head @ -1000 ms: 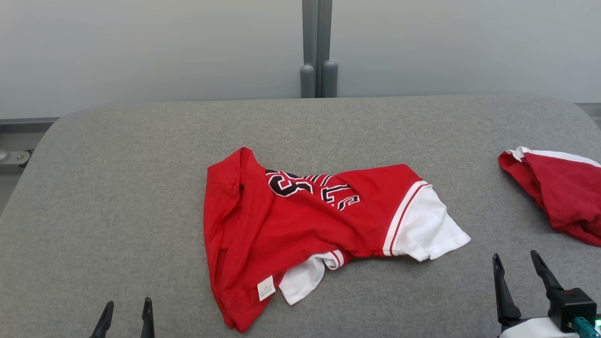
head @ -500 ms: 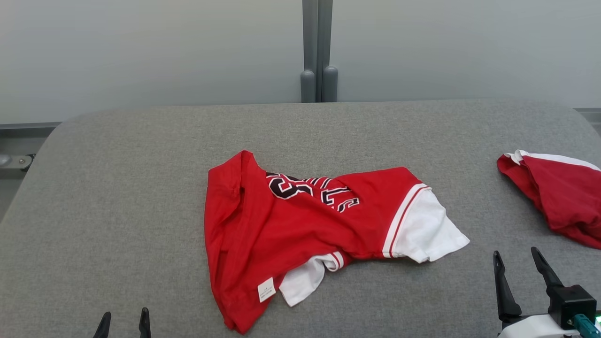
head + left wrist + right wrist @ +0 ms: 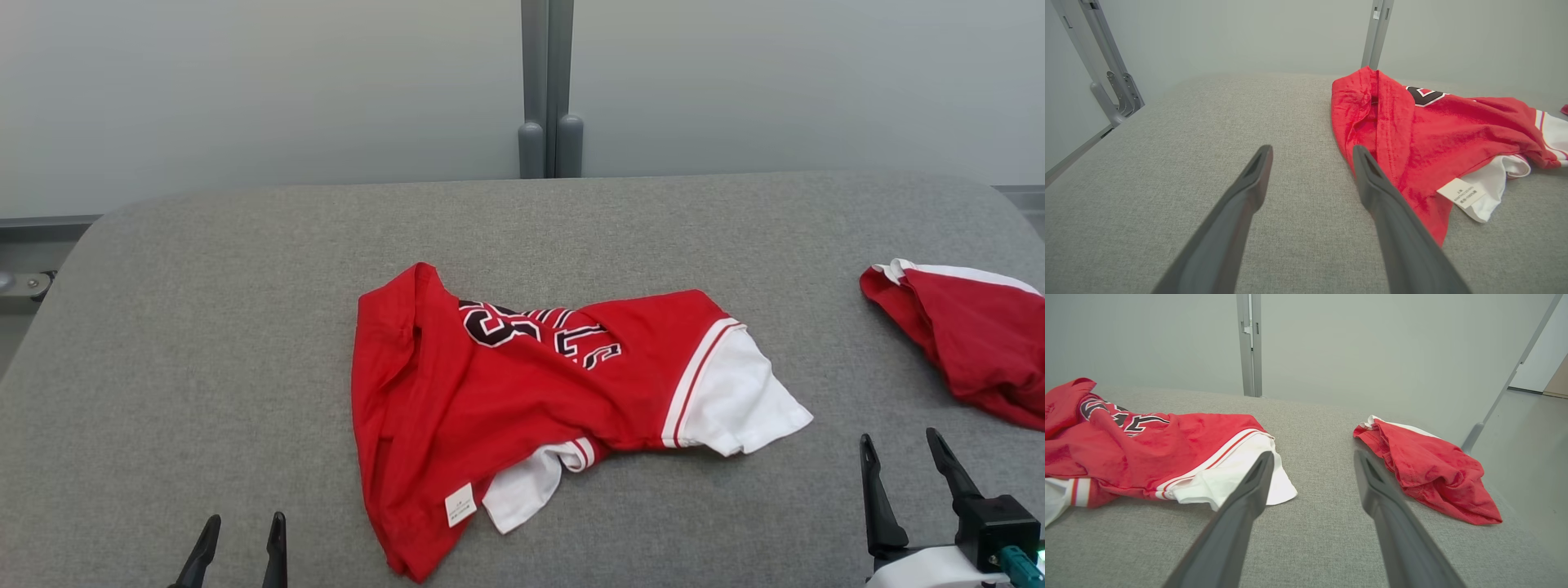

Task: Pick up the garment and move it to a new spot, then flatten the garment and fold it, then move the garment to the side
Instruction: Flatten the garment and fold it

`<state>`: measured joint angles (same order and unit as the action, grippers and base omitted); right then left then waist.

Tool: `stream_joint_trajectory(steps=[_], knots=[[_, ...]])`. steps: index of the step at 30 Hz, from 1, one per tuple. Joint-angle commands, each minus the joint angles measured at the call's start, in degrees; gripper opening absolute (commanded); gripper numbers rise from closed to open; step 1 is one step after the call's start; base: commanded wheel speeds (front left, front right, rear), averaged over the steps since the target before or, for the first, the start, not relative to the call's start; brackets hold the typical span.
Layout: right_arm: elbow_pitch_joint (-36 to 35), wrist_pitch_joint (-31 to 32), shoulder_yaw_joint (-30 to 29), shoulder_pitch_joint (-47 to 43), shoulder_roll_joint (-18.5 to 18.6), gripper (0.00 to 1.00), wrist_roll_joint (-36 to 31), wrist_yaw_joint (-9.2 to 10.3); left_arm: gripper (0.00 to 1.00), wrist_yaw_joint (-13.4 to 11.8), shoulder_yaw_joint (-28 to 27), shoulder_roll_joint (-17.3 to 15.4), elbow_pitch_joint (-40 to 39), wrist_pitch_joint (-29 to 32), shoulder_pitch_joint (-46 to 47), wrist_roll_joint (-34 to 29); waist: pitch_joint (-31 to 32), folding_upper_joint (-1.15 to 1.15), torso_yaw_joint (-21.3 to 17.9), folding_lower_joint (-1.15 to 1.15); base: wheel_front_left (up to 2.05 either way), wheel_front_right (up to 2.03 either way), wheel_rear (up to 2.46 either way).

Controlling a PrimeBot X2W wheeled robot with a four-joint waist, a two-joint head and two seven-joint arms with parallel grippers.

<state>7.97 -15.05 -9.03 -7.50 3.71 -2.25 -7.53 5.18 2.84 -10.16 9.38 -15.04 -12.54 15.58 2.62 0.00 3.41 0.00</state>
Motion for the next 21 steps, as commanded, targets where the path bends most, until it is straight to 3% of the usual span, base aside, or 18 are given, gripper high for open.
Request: stream_joint_trajectory(steps=[1,21], knots=[[-0.1,-0.2,0.0,0.1,-0.1,1.00,-0.4,0.10,1.00,0.5,-0.1,0.1,0.2,-0.1,1.2,-0.5,0.0,0.00,-0.1,0.00,0.00,0.00,0.00],[0.3,-0.2,0.1,0.8,-0.4,1.00,-0.2,0.10,1.00,2.2,0.0,1.4,1.4,-0.1,4.2,-1.8,-0.7,0.00,-1.3,0.00,0.00,0.00,0.00]])
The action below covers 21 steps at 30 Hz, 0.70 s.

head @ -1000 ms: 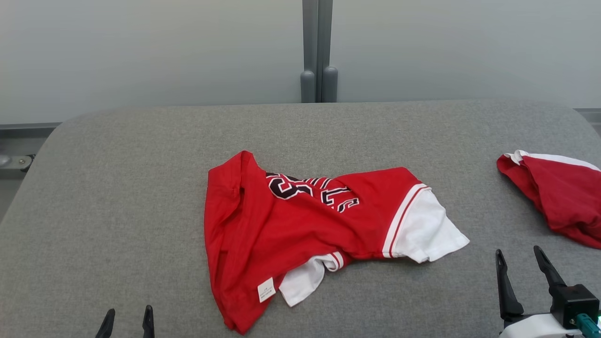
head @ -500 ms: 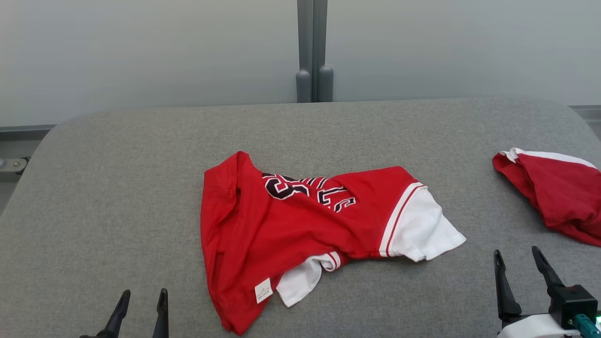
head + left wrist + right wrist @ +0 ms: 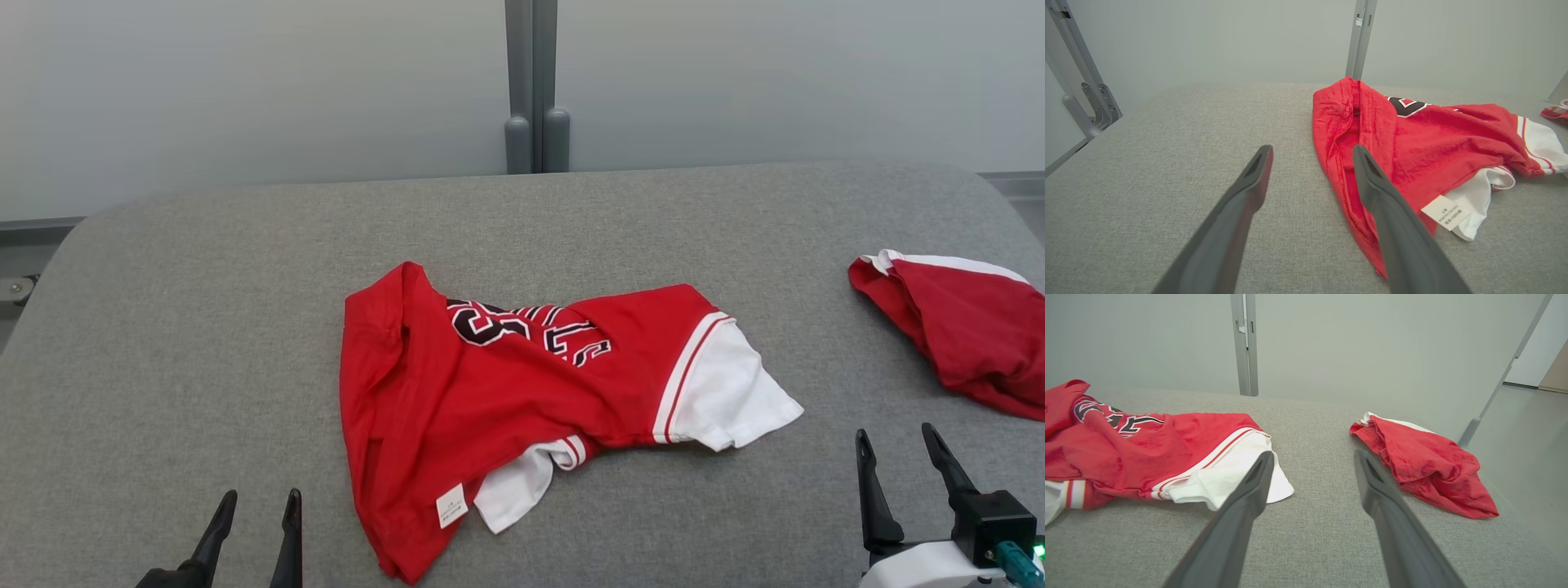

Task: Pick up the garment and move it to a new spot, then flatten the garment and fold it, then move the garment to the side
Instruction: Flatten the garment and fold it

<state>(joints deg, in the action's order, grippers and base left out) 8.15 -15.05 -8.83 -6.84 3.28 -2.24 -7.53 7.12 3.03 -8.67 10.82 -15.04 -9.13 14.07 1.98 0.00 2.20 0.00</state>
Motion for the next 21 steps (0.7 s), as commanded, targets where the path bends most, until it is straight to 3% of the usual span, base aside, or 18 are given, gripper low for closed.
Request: stream_joint_trajectory(steps=[1,6,9,13,14,16,21], knots=[[0.1,-0.2,-0.2,0.2,0.0,1.00,-0.2,0.10,1.00,0.3,-0.3,-0.1,0.0,-0.1,0.8,-0.3,0.0,0.00,-0.1,0.00,0.00,0.00,0.00],[-0.3,-0.2,-0.1,1.3,-0.1,1.00,1.8,0.10,1.00,-0.4,-0.9,0.0,1.4,-0.1,0.3,-0.5,0.2,0.00,-0.4,0.00,0.00,0.00,0.00],[-0.7,-0.2,1.0,2.4,1.7,1.00,2.8,0.10,1.00,-1.4,-1.5,0.2,0.6,1.9,0.2,0.4,0.3,0.00,-0.6,0.00,0.00,0.00,0.00],[0.4,2.8,4.0,5.6,6.4,1.00,4.3,0.10,1.00,-2.8,-0.6,1.2,-4.2,12.7,-0.5,2.5,-0.1,0.00,-1.0,0.00,0.00,0.00,0.00],[0.8,7.1,6.5,8.2,9.1,1.00,5.3,0.10,1.00,-3.4,0.2,1.9,-6.9,19.2,-1.0,3.9,-0.8,0.00,-1.3,0.00,0.00,0.00,0.00],[1.5,11.5,10.1,11.0,12.3,1.00,6.6,0.09,1.00,-4.6,1.4,2.4,-9.5,25.5,-1.3,5.0,-2.1,0.00,-1.6,0.00,0.00,0.00,0.00],[5.8,21.4,18.5,19.8,18.1,1.00,10.4,0.11,1.00,-6.4,5.2,3.5,-14.7,35.6,-0.3,5.7,-6.7,0.00,-1.7,0.00,0.00,0.00,0.00]])
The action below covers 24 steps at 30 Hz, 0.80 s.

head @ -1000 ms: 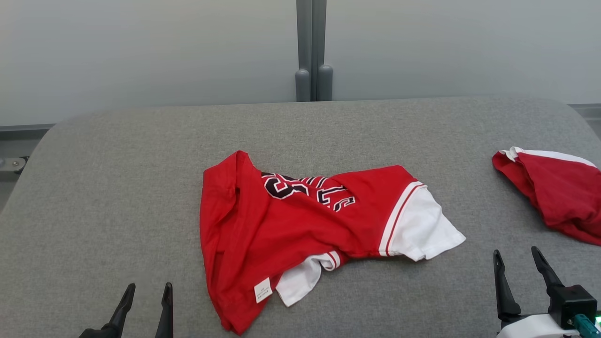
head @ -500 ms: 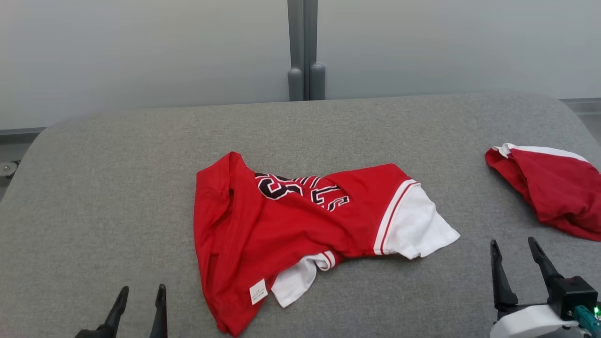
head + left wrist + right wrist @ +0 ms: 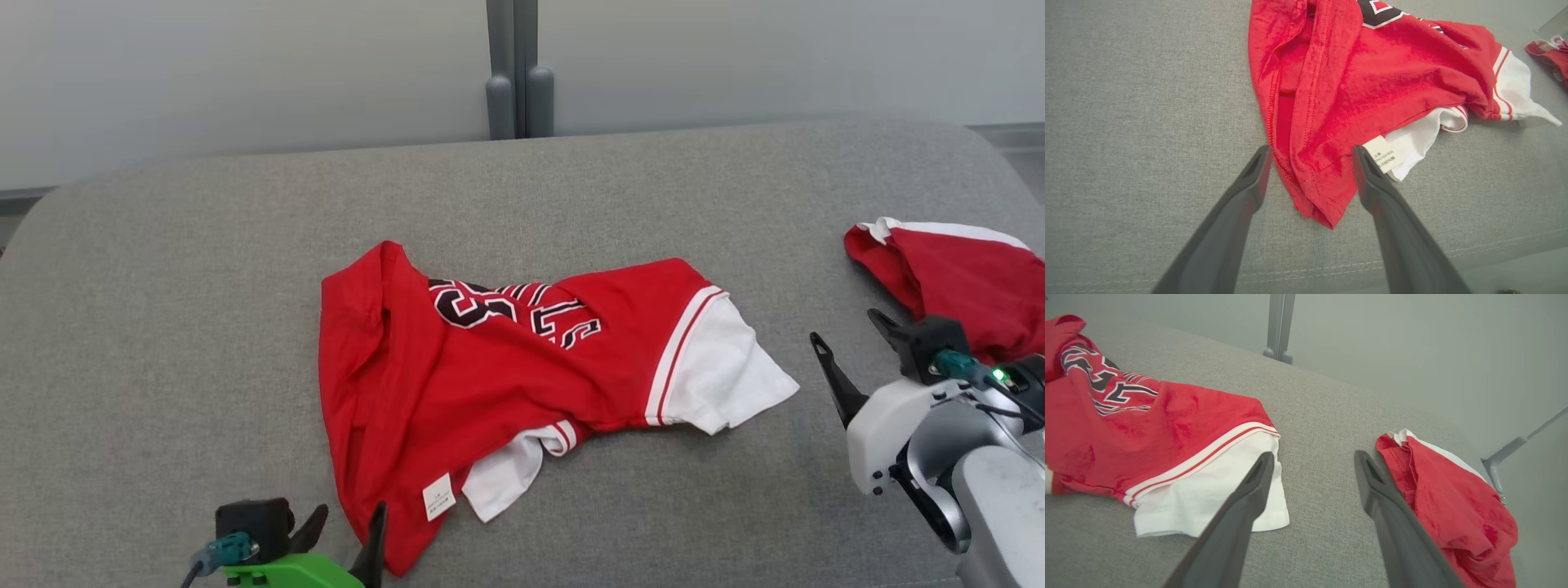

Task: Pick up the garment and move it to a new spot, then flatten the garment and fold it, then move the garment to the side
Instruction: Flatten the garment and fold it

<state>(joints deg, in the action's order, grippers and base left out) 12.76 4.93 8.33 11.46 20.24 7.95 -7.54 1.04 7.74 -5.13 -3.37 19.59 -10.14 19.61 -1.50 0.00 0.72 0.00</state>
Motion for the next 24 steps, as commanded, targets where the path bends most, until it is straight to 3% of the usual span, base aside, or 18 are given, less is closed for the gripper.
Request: stream_joint_trajectory(steps=[1,6,12,23,24], knots=[[2.5,3.0,3.0,3.0,2.3,1.00,0.2,0.12,1.00,-0.5,1.1,0.1,-0.8,2.0,1.0,0.1,-3.9,0.00,-0.1,0.00,0.00,0.00,0.00],[7.7,5.5,7.4,7.7,3.8,1.00,1.7,0.12,1.00,-0.3,3.3,0.6,-0.7,4.6,2.4,0.6,-6.2,0.00,0.6,0.00,0.00,0.00,0.00],[14.1,3.4,11.2,10.8,3.5,1.00,3.1,0.12,1.00,-1.7,3.0,0.9,3.0,2.7,5.3,-0.3,-7.9,0.00,1.2,0.00,0.00,0.00,0.00],[20.9,-0.6,15.4,14.2,2.7,1.00,4.6,0.12,1.00,-2.0,3.8,1.3,5.1,2.3,5.5,1.5,-9.0,0.00,1.0,0.00,0.00,0.00,0.00],[21.3,-0.8,15.6,14.5,2.7,1.00,4.7,0.12,0.96,-2.1,3.8,1.3,5.3,2.2,5.4,1.6,-9.0,0.00,1.0,0.00,0.00,0.00,0.00]])
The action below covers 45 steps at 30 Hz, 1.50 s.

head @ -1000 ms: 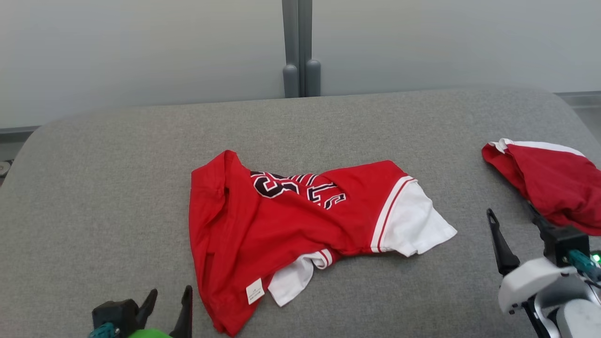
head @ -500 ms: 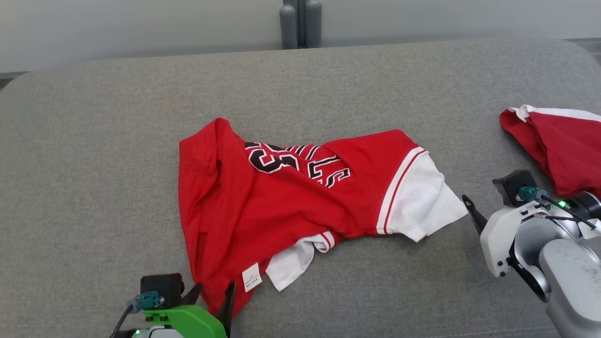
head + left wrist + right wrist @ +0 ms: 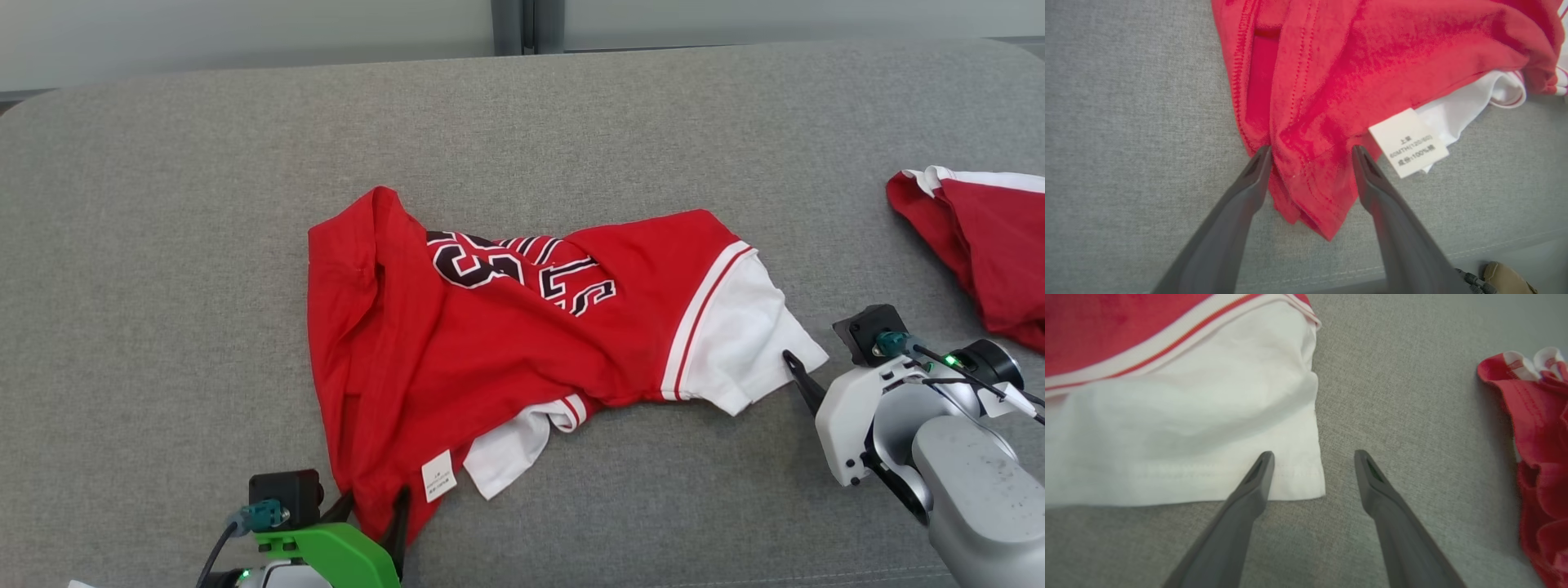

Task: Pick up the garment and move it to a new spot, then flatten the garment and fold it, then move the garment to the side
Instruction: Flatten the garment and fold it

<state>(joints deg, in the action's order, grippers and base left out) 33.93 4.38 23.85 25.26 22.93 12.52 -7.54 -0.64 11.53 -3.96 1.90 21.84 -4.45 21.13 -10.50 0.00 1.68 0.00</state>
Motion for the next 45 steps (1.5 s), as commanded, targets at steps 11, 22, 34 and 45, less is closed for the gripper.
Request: stream_joint_trajectory(steps=[11,22,34,45], knots=[[3.3,-2.3,2.3,2.1,-0.6,1.00,1.6,0.12,0.26,-0.2,0.6,0.3,4.1,-1.6,0.9,1.7,-0.1,0.00,0.0,0.00,0.00,0.00,0.00],[5.4,-2.9,4.9,2.6,-0.9,1.00,2.9,0.11,0.00,0.5,1.3,-0.2,3.4,-2.8,2.2,1.8,0.2,0.00,-0.2,0.00,0.00,0.00,0.00],[13.0,-1.6,7.7,4.2,-1.3,1.00,4.9,0.13,0.00,1.2,1.6,-0.8,1.7,-2.9,2.9,2.7,0.4,0.00,0.3,0.00,0.00,0.00,0.00],[11.9,-7.6,8.7,7.1,-0.5,0.00,16.2,0.13,0.00,1.6,0.0,-1.0,-3.5,-2.6,2.6,6.1,0.6,0.00,0.1,0.00,0.00,0.00,0.00]])
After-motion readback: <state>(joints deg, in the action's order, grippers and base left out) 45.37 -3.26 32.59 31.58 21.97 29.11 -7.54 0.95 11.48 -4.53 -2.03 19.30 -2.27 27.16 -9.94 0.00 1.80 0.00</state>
